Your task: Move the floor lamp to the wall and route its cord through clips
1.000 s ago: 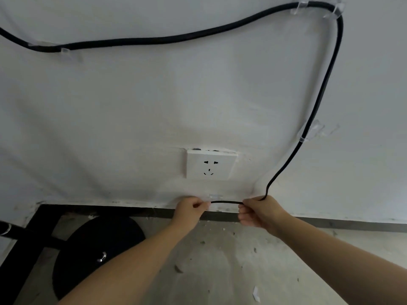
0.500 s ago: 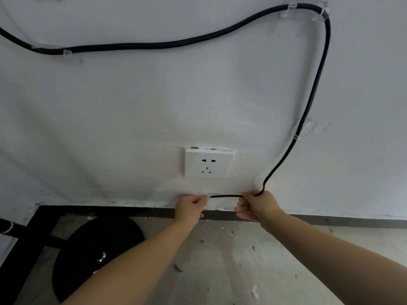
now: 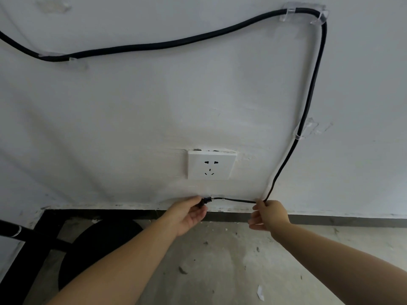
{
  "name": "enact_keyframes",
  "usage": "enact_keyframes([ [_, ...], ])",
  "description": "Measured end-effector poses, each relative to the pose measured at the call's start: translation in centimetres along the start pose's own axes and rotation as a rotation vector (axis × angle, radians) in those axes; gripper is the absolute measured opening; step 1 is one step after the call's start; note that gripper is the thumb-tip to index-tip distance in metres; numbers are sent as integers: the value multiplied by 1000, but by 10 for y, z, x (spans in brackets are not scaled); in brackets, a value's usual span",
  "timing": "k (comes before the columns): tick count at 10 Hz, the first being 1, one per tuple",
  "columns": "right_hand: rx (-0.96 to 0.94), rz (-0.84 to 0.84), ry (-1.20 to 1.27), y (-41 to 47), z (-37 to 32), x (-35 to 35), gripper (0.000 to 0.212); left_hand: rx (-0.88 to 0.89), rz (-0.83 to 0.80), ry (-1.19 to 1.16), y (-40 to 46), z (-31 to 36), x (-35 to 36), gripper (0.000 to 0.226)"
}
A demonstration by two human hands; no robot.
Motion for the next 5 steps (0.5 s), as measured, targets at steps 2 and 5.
enact_keyframes([
  [2, -5, 12, -70, 2, -3, 1, 30, -78, 4, -11, -9, -6, 5, 31],
  [5, -119, -236, -150, 3, -14, -12, 31, 171, 168, 771, -47, 45, -13, 26],
])
Point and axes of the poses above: each hand's wrist, its own y-axis towards the middle knuckle, its own x-axis out of the palm, z = x × y, the point moved 9 cm from there along y, towards the middle knuckle, and after that the axes turned 11 degrees about -y, right-handed, at the moved point
